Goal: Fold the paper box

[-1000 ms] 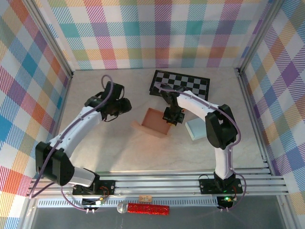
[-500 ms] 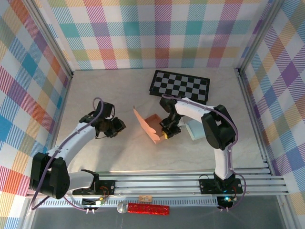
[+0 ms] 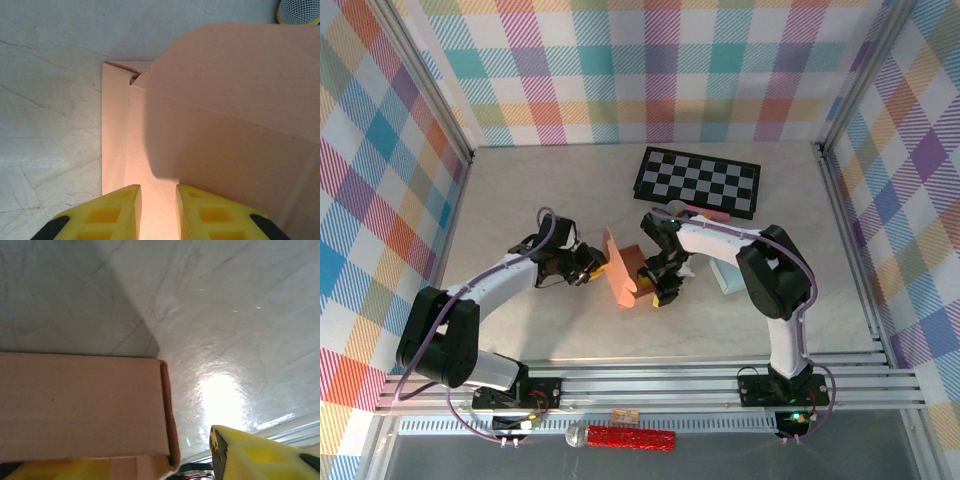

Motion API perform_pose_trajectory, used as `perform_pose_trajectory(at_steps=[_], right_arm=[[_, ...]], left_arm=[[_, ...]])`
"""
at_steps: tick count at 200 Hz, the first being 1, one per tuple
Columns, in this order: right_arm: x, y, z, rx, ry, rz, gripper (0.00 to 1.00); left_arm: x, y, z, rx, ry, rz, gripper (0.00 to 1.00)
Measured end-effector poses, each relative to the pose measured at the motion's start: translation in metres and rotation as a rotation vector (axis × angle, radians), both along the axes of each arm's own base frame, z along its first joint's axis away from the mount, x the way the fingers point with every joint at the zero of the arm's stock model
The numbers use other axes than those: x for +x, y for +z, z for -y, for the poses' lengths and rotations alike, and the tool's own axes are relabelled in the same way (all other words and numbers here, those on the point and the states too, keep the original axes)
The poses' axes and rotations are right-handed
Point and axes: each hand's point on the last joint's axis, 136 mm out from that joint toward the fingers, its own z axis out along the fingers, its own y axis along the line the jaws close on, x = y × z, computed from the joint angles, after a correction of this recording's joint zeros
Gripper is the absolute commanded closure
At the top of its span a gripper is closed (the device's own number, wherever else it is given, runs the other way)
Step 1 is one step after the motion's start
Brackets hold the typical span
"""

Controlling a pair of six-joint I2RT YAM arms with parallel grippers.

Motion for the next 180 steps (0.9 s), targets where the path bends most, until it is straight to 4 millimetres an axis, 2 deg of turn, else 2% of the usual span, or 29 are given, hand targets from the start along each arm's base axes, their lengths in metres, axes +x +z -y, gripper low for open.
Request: perform_pose_trajectory(at_steps=[32, 67, 83, 96, 136, 180], right_arm=[[0.011, 0.027, 0.007, 0.022, 0.059, 0.094, 0.41], [0.056, 0.088, 0.009, 0.105, 0.262, 0.395, 0.41], [0.071, 0.113, 0.004, 0.162, 0.397, 0.539, 0.37], [0.075, 0.127, -0.004, 0.215, 0.513, 0.628, 0.35], [0.056, 0.129, -0.023, 0.357, 0.796, 0.696, 0.33], [0.052, 0.137, -0.04, 0.429, 0.936, 0.749, 0.35]], left_arm=[[0.01, 0.008, 0.003, 0.002, -0.005, 0.028, 0.77], [0.015, 0.007, 0.004, 0.006, -0.007, 0.027, 0.77], [0.015, 0.008, 0.004, 0.006, -0.007, 0.03, 0.77], [0.016, 0.008, 0.004, 0.009, -0.007, 0.033, 0.77], [0.017, 0.009, 0.003, 0.019, -0.008, 0.04, 0.77], [0.017, 0.008, 0.002, 0.033, -0.015, 0.035, 0.77]])
